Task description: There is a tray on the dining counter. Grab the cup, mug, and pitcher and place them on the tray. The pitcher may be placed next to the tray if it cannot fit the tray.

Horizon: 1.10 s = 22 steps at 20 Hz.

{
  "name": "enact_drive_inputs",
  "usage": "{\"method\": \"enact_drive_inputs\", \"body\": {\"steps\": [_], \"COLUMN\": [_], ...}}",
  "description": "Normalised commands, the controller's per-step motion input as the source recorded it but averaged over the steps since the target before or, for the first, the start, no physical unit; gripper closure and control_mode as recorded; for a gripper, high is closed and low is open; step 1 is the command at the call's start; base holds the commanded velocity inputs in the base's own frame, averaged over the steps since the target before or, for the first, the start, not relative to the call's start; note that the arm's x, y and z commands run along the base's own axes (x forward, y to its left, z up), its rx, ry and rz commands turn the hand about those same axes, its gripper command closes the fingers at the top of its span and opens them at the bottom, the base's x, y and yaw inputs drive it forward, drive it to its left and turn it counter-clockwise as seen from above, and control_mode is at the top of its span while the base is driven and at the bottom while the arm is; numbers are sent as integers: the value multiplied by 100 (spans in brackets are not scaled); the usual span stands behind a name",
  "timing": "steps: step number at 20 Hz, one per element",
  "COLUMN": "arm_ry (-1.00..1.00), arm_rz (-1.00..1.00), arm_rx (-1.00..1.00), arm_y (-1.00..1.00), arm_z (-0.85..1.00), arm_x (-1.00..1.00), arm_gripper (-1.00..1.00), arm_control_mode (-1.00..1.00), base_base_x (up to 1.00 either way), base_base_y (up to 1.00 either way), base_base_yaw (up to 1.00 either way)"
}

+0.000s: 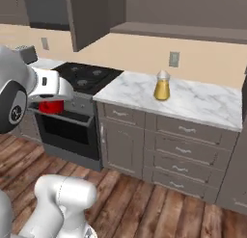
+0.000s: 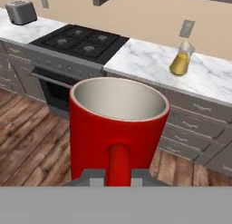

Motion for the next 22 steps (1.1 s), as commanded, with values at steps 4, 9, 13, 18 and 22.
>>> {"method": "enact_drive_inputs", "body": {"steps": [4,9,13,18,22], "arm_ry": [0,0,0,0,0], "arm_rz": [0,0,0,0,0], "arm_rx": [0,0,0,0,0], "arm_y": [0,0,0,0,0], "arm_z": [0,0,0,0,0], "arm_x": [0,0,0,0,0], "arm_gripper": [100,100,100,100,100], "arm_control_mode": [100,100,100,100,100], "base_base_x": [-36,-31,-18,14,88], "base_base_y": [0,0,1,13,31], "base_base_yaw": [92,100,100,89,62]}}
